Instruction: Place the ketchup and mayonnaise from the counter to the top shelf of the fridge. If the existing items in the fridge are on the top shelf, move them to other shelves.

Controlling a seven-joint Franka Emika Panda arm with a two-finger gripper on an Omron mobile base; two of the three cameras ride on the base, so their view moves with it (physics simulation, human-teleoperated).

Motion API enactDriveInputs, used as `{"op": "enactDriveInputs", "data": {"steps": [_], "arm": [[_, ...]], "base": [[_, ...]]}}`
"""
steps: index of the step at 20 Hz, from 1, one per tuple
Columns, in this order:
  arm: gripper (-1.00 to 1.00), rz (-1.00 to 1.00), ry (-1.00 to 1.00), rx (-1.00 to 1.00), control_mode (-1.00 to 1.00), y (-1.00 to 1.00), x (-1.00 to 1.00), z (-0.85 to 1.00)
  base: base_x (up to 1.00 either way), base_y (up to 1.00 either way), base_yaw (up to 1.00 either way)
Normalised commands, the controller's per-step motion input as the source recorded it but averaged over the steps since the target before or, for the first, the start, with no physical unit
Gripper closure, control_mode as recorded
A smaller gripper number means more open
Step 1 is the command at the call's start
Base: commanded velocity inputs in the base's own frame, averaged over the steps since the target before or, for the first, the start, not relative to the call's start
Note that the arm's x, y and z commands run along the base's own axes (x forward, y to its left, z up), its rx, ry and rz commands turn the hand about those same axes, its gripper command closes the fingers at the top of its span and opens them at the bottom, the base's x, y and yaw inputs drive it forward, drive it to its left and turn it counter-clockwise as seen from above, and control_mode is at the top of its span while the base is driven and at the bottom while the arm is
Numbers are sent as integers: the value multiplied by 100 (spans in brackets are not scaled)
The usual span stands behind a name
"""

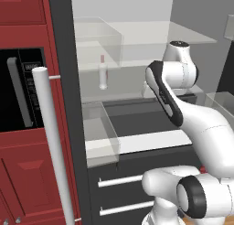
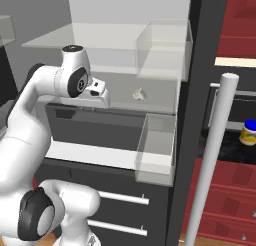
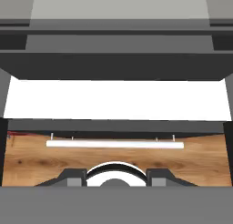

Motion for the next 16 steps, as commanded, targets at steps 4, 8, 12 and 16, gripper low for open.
{"op": "enactDriveInputs", "data": {"steps": [4, 8, 12, 16], "arm": [[-100, 0, 0, 0, -100, 1, -30, 0], [-100, 1, -8, -1, -100, 2, -95, 0], [-100, 0, -13, 0, -100, 0, -100, 0], [-100, 0, -8, 0, -100, 0, -100, 0]], "base": [[0, 0, 0], [0, 0, 0], [0, 0, 0], [0, 0, 0]]}}
